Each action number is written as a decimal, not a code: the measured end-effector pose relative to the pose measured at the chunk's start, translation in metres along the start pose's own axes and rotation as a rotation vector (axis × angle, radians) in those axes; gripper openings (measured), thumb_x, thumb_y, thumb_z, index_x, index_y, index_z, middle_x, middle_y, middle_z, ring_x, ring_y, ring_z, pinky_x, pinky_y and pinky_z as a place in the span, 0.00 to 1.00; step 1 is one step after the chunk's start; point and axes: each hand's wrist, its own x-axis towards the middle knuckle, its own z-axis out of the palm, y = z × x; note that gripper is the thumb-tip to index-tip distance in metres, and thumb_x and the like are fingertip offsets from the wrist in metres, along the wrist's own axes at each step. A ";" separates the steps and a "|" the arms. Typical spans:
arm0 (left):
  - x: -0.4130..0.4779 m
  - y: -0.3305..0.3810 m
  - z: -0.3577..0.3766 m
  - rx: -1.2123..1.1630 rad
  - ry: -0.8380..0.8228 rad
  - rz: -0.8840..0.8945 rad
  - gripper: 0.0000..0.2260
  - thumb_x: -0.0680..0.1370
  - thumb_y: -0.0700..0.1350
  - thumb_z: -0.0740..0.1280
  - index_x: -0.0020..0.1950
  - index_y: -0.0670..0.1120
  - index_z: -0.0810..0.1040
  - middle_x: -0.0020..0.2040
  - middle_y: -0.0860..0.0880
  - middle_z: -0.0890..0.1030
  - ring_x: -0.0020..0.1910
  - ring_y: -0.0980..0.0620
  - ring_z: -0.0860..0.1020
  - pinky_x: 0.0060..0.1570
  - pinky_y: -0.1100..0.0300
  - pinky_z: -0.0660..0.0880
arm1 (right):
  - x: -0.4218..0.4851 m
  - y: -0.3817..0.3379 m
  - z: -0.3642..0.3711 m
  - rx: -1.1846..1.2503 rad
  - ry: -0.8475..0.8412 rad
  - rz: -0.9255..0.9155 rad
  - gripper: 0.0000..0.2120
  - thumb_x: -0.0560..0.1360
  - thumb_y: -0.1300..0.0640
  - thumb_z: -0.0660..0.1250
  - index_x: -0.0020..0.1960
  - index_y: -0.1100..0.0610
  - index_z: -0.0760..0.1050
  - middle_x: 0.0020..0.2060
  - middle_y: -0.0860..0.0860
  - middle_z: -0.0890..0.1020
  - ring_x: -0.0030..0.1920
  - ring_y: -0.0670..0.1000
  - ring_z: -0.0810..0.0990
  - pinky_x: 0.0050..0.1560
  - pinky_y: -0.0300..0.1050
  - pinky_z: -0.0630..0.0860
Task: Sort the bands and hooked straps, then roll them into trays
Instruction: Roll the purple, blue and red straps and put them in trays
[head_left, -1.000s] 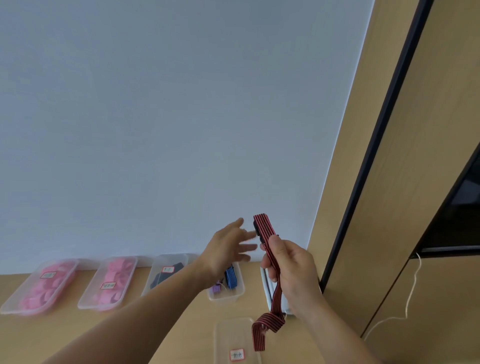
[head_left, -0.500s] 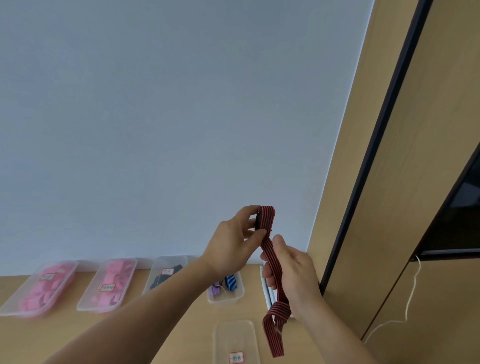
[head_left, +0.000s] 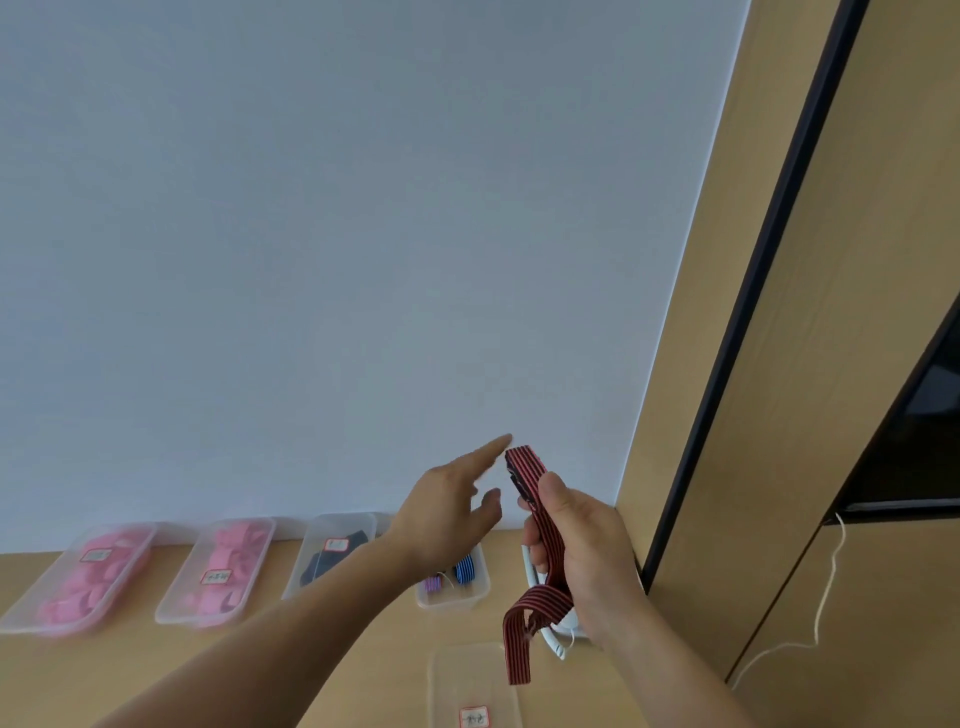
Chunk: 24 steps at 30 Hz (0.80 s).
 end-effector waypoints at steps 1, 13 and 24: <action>0.002 0.003 -0.003 -0.227 -0.095 -0.255 0.21 0.81 0.43 0.63 0.74 0.50 0.70 0.67 0.55 0.78 0.60 0.59 0.78 0.54 0.70 0.73 | 0.001 -0.001 0.000 -0.002 -0.006 -0.022 0.31 0.66 0.32 0.72 0.44 0.62 0.81 0.30 0.55 0.80 0.27 0.49 0.74 0.27 0.39 0.71; 0.016 0.025 -0.014 -0.825 -0.200 -0.286 0.09 0.78 0.46 0.69 0.56 0.47 0.83 0.57 0.46 0.84 0.57 0.50 0.82 0.58 0.58 0.75 | 0.008 0.004 -0.001 -0.021 -0.017 0.020 0.26 0.68 0.38 0.69 0.42 0.63 0.79 0.30 0.59 0.80 0.28 0.53 0.77 0.27 0.42 0.74; 0.017 0.016 -0.003 -0.116 0.010 0.095 0.15 0.80 0.51 0.66 0.67 0.58 0.75 0.50 0.65 0.83 0.49 0.65 0.82 0.46 0.73 0.73 | 0.012 0.004 -0.003 -0.054 0.022 0.066 0.14 0.75 0.54 0.71 0.41 0.66 0.80 0.31 0.58 0.81 0.29 0.52 0.77 0.29 0.40 0.74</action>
